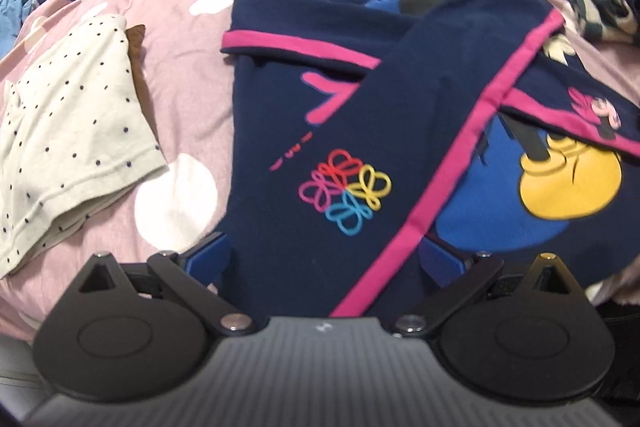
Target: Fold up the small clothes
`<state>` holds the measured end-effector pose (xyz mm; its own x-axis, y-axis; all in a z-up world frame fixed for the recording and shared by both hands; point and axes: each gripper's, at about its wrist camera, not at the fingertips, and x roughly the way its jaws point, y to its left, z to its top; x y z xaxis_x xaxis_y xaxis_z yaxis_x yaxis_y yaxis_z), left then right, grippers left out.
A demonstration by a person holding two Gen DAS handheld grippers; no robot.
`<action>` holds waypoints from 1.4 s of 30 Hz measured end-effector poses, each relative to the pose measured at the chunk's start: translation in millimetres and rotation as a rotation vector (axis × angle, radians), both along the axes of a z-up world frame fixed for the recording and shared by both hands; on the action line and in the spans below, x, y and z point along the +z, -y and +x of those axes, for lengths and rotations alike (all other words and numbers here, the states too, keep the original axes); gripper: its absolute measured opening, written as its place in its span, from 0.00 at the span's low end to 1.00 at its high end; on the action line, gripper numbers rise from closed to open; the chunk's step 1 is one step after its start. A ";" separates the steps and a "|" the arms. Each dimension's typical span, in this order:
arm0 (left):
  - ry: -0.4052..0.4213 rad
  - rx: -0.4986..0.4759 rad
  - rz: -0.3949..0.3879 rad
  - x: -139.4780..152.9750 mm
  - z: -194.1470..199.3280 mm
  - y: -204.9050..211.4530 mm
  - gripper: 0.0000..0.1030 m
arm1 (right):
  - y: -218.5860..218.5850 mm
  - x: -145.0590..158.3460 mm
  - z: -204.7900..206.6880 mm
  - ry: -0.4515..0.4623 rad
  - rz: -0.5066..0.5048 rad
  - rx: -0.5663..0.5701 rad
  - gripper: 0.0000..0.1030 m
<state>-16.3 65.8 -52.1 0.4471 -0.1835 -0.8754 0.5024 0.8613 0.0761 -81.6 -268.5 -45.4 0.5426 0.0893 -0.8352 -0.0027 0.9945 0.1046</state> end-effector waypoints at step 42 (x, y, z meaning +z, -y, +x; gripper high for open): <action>-0.019 0.230 -0.381 26.2 66.2 -38.6 1.00 | -13.7 9.6 -30.8 0.052 0.278 -0.077 0.58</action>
